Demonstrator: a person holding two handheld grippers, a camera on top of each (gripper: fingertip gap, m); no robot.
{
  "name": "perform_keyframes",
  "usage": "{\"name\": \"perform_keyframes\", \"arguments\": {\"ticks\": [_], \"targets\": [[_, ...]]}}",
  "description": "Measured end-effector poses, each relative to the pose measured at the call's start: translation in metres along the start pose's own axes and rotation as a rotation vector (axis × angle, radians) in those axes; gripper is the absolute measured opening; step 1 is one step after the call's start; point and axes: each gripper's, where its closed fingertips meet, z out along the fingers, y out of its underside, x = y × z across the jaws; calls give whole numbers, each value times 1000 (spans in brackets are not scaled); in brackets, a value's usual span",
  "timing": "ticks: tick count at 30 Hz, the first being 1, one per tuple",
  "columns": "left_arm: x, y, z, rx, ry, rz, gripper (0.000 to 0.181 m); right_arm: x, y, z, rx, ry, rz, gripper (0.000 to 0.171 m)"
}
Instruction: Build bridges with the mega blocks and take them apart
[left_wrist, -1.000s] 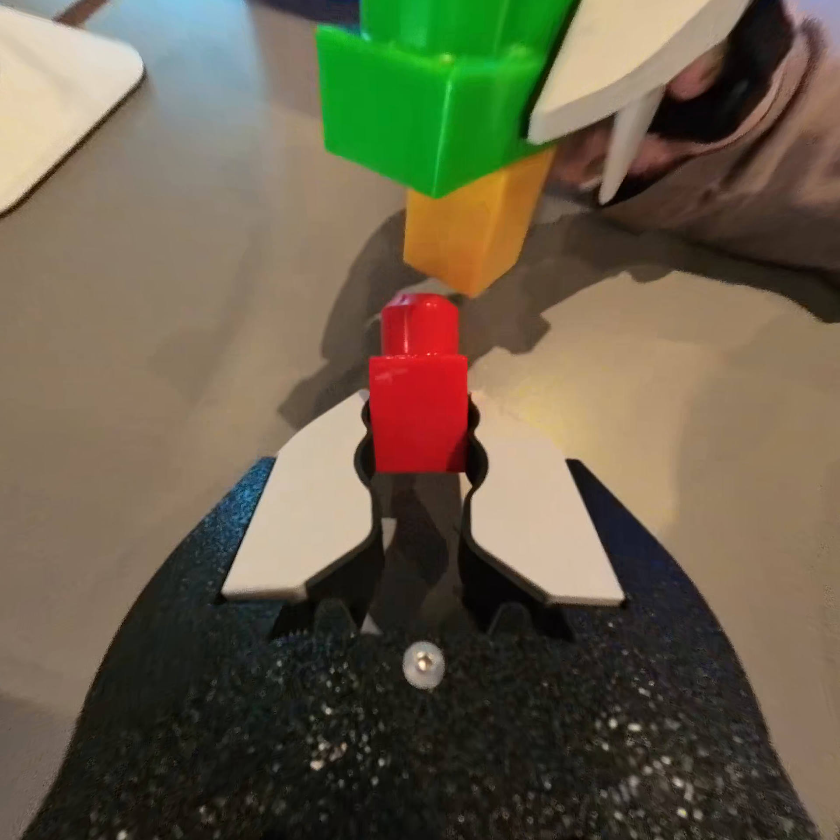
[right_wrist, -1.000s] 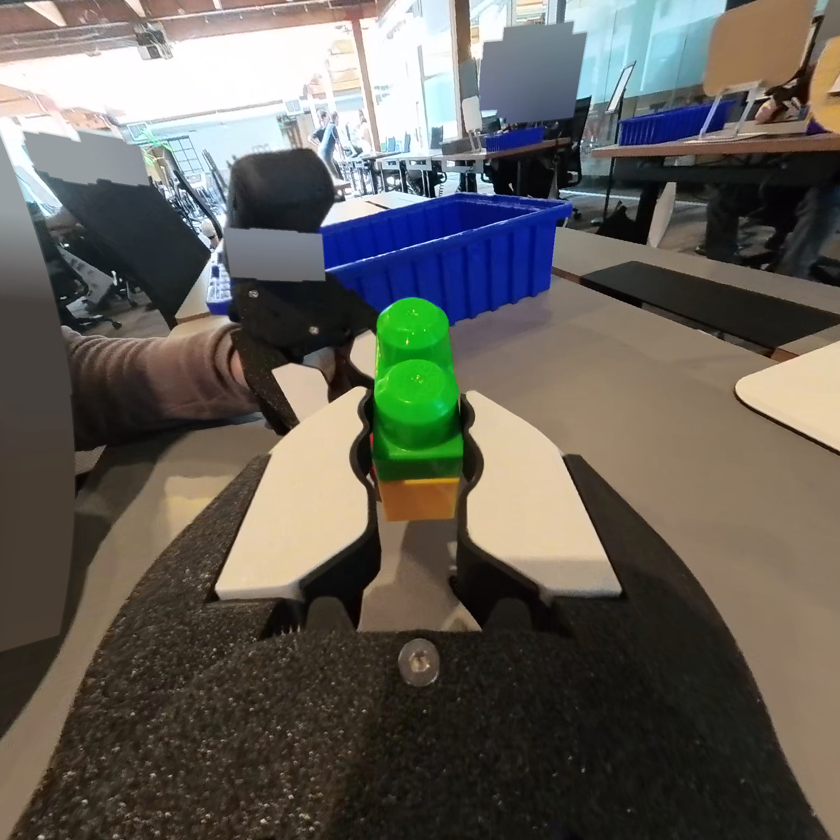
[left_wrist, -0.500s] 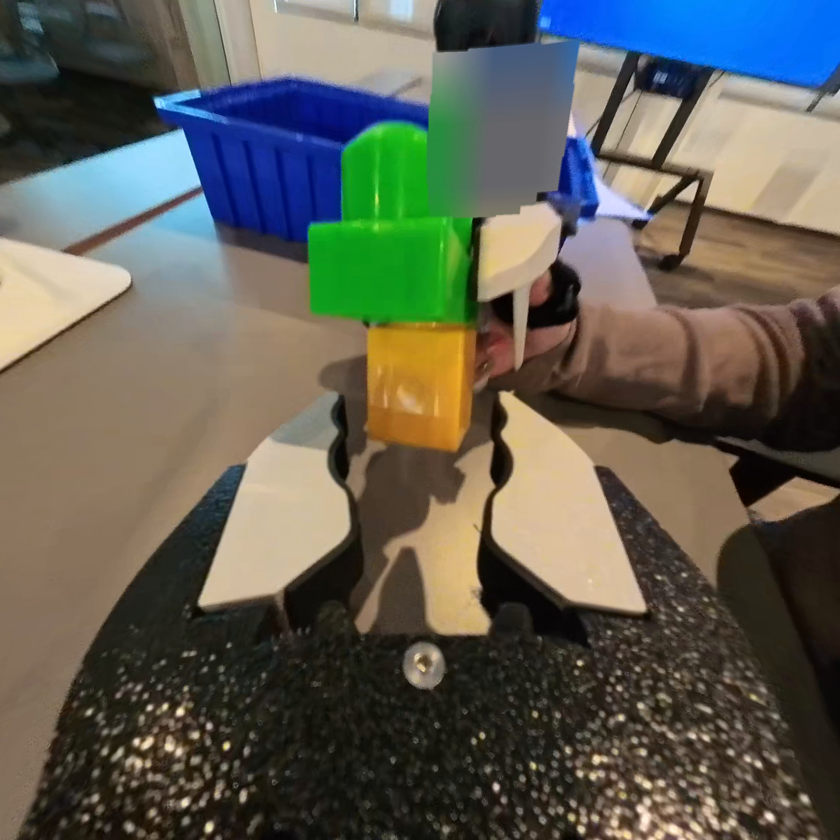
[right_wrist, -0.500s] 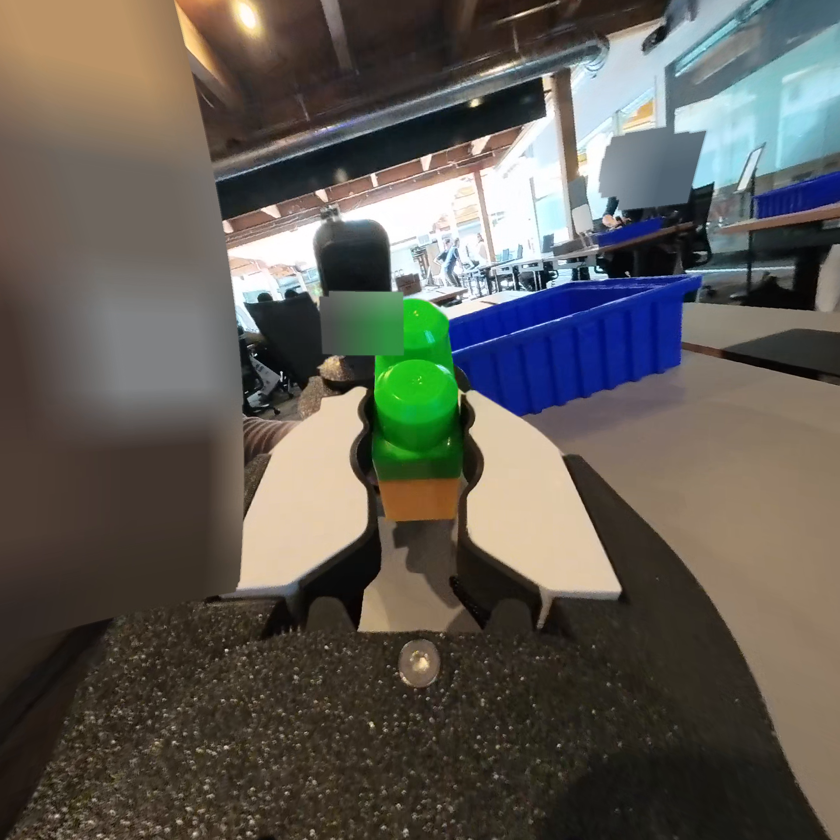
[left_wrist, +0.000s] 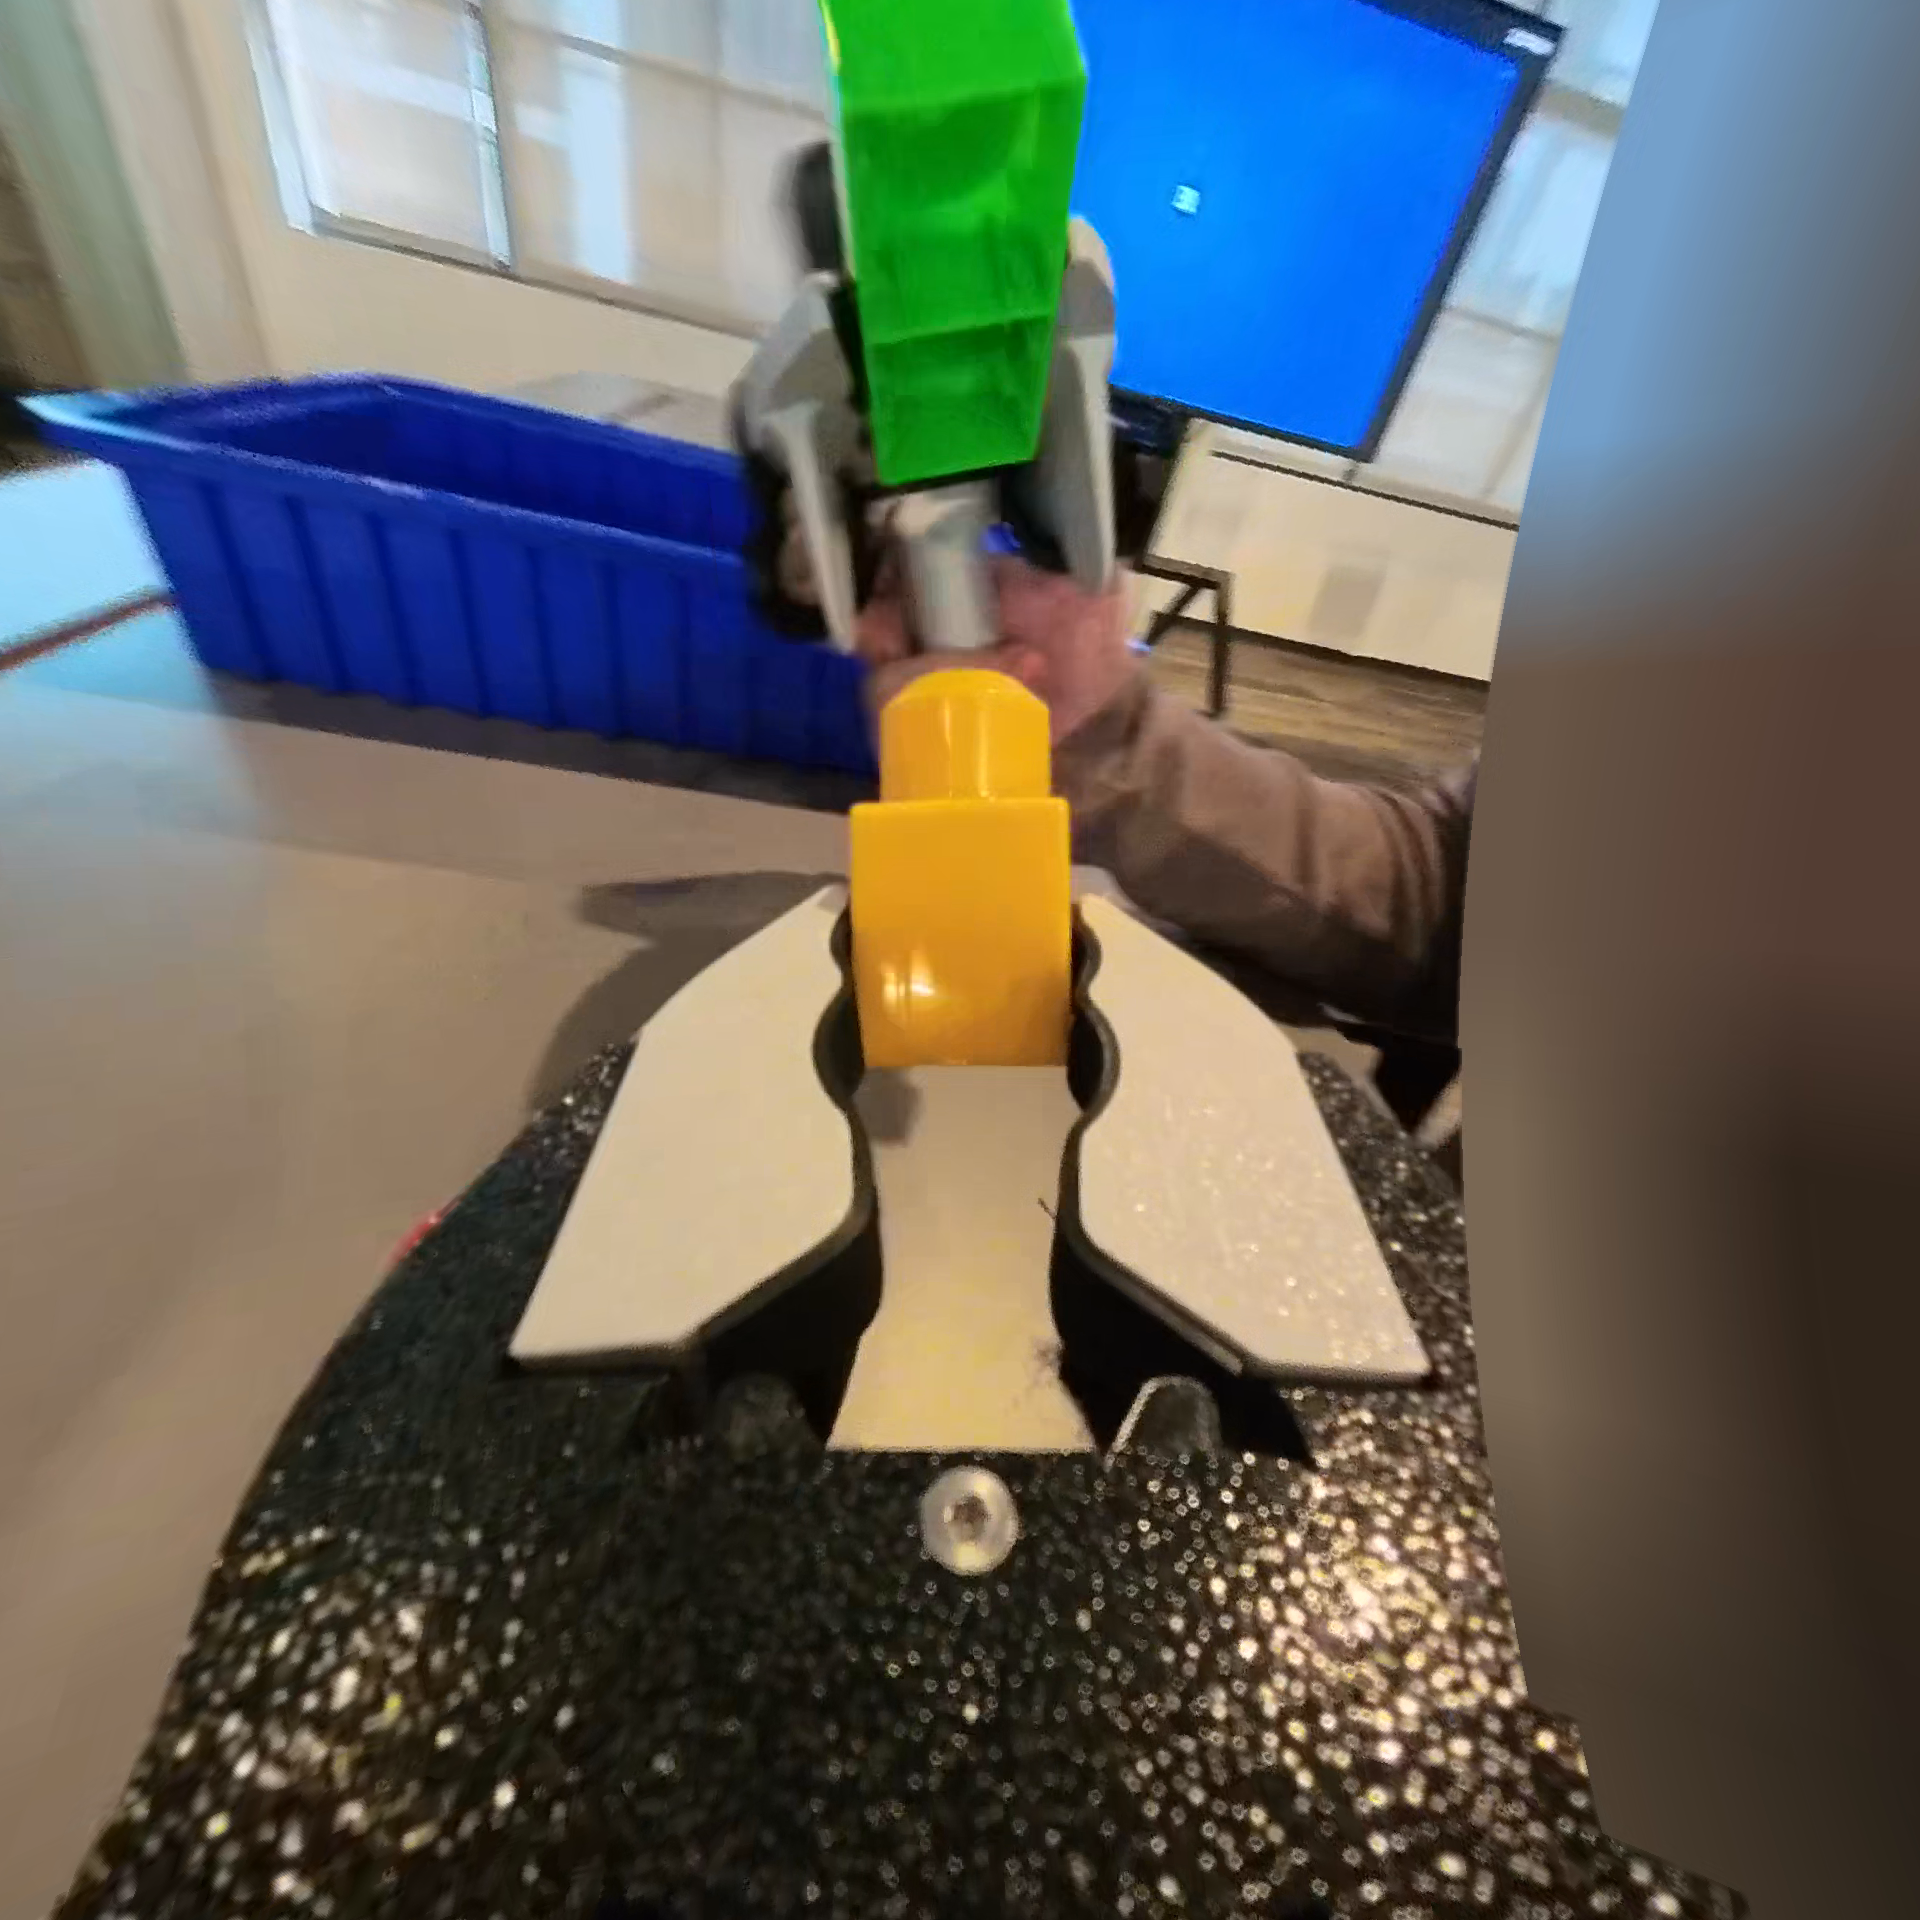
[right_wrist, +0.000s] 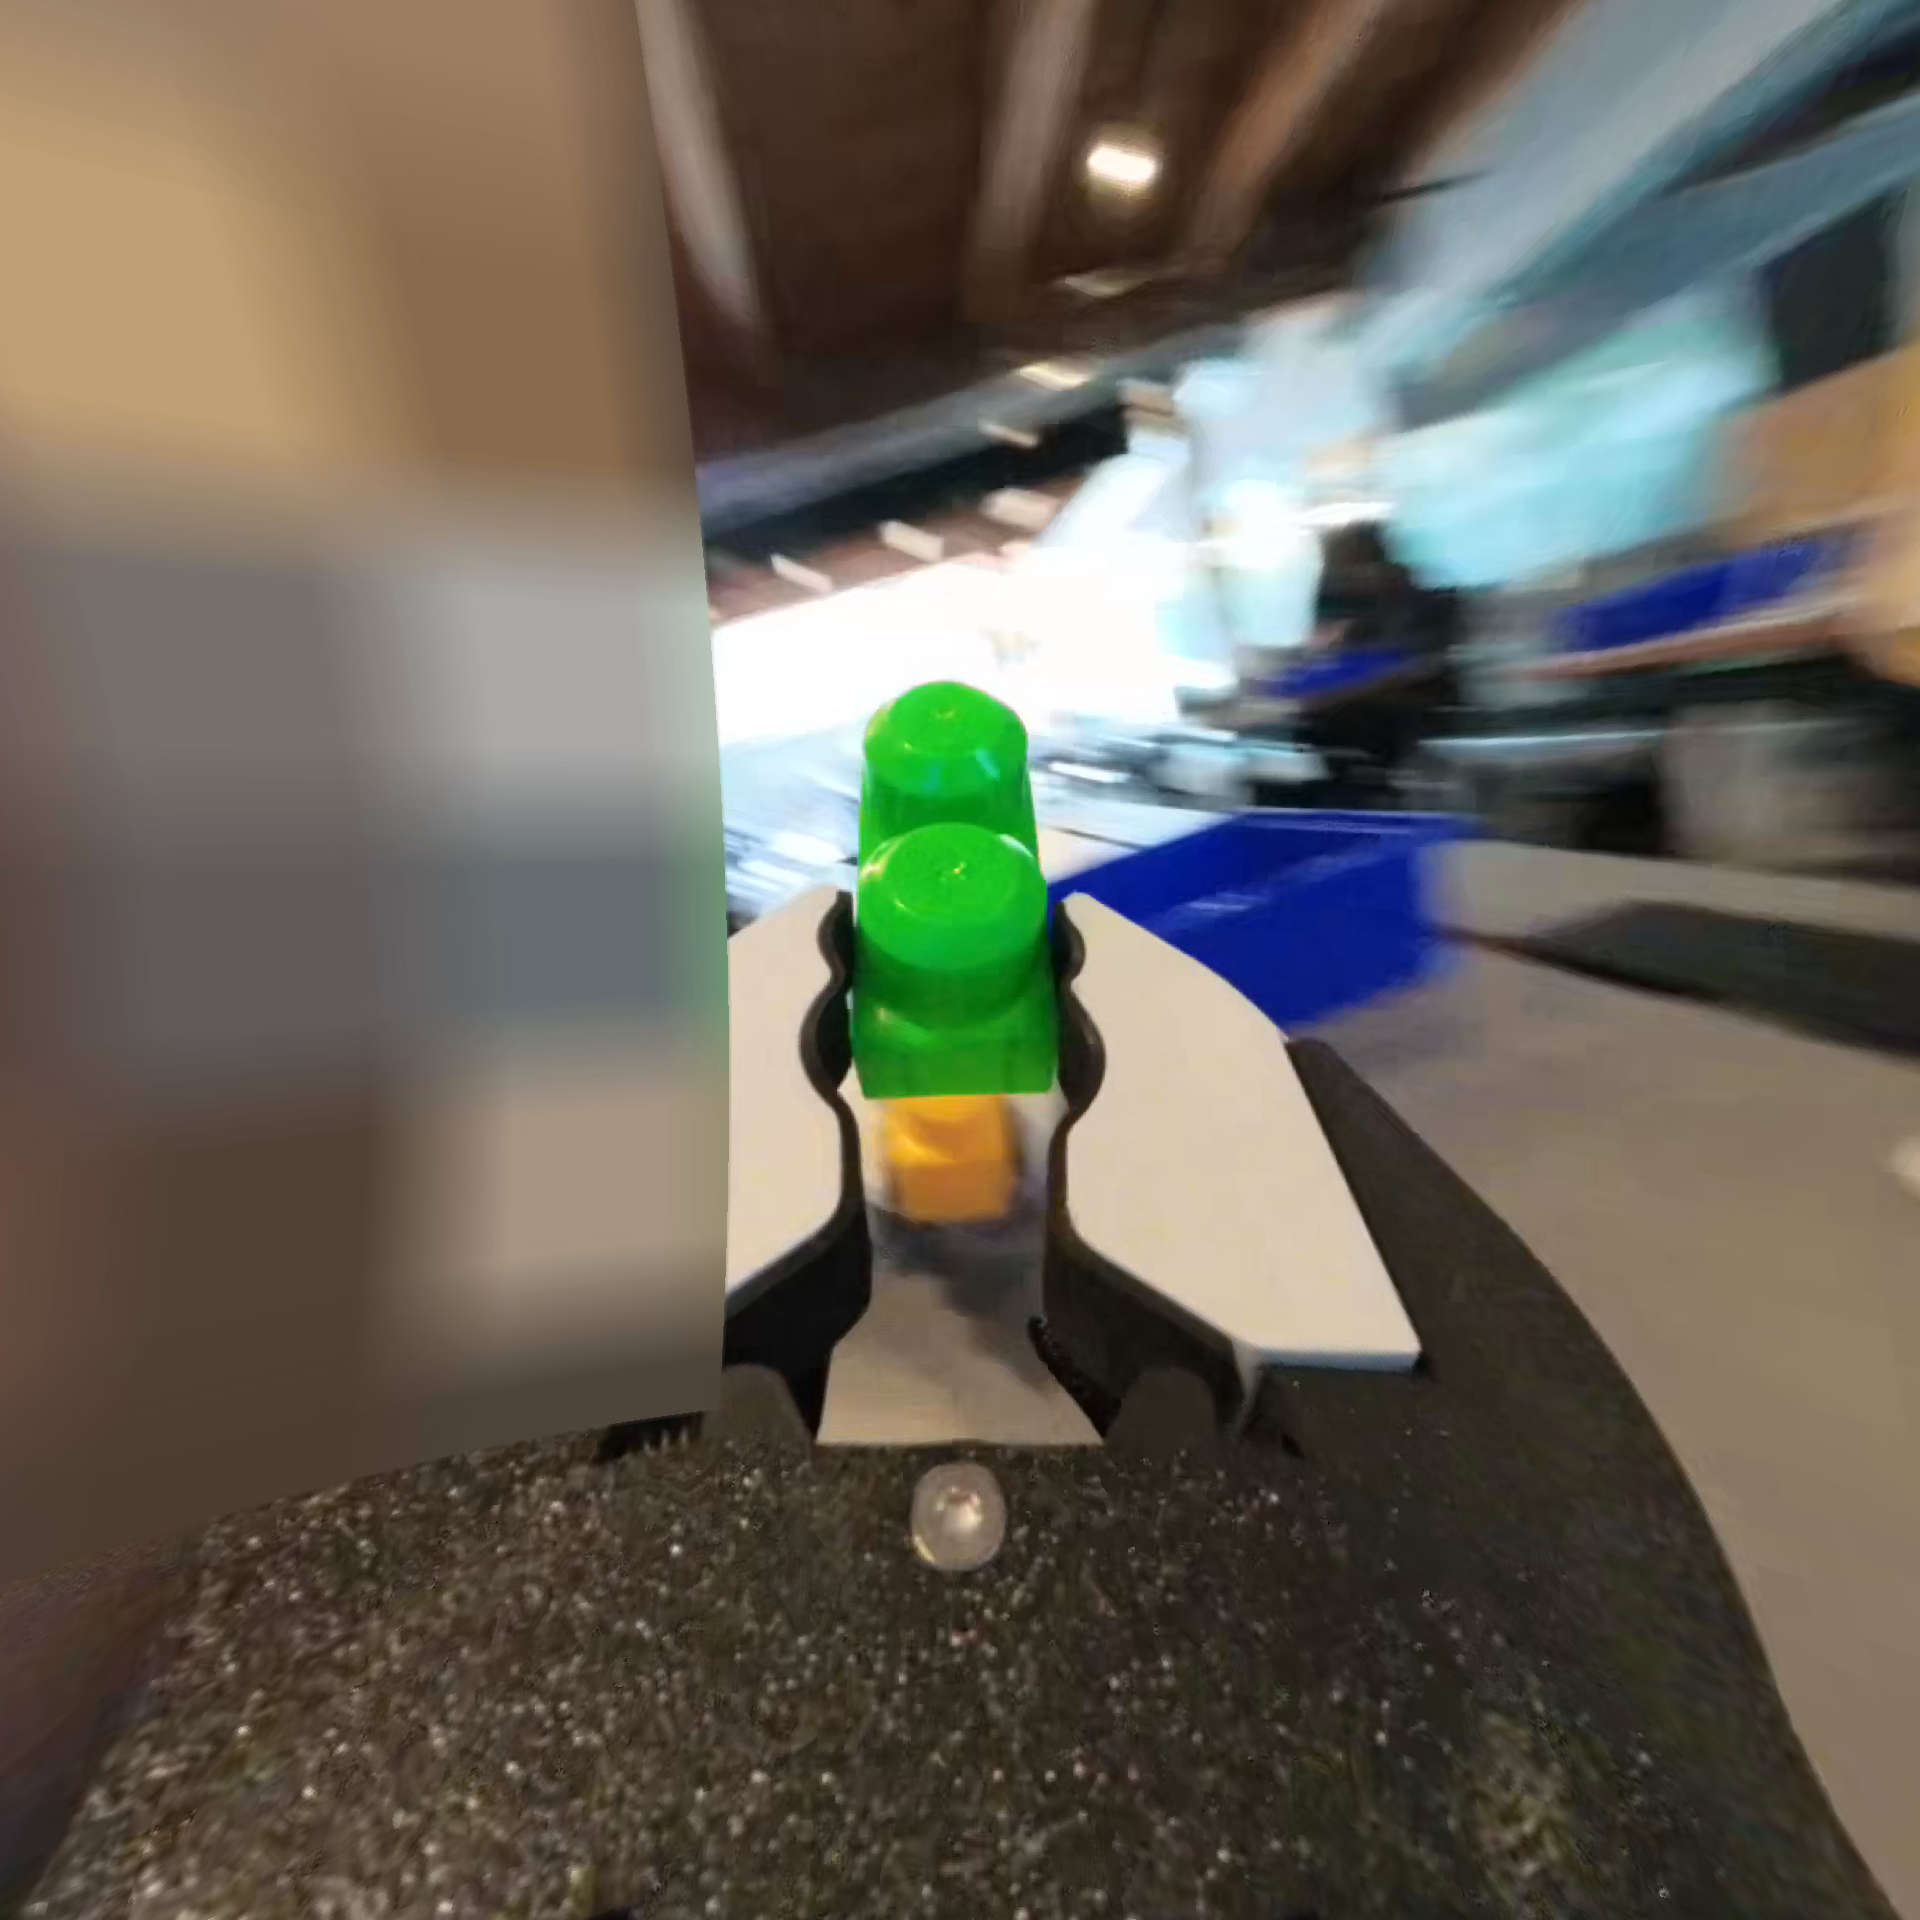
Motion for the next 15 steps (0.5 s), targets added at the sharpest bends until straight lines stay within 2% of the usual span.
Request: {"name": "perform_keyframes", "arguments": {"ticks": [1,3,5,7,12,15], "targets": [[-4,-4,0,20,-49,24,36,9,-6,-14,-66,199,-155,35],[-10,-9,2,54,-126,67,36,22,-18,-52,-186,565,-420,36],[-13,-10,6,68,-189,95,36,26,-21,-85,-303,773,-514,36],[-14,-10,14,76,-226,109,36,33,-20,-113,-406,939,-550,36],[-5,-10,53,43,-221,132,36,44,-36,-210,-645,1505,-569,36],[5,-11,70,30,-195,155,36,53,-30,-253,-785,1660,-460,36]]}}
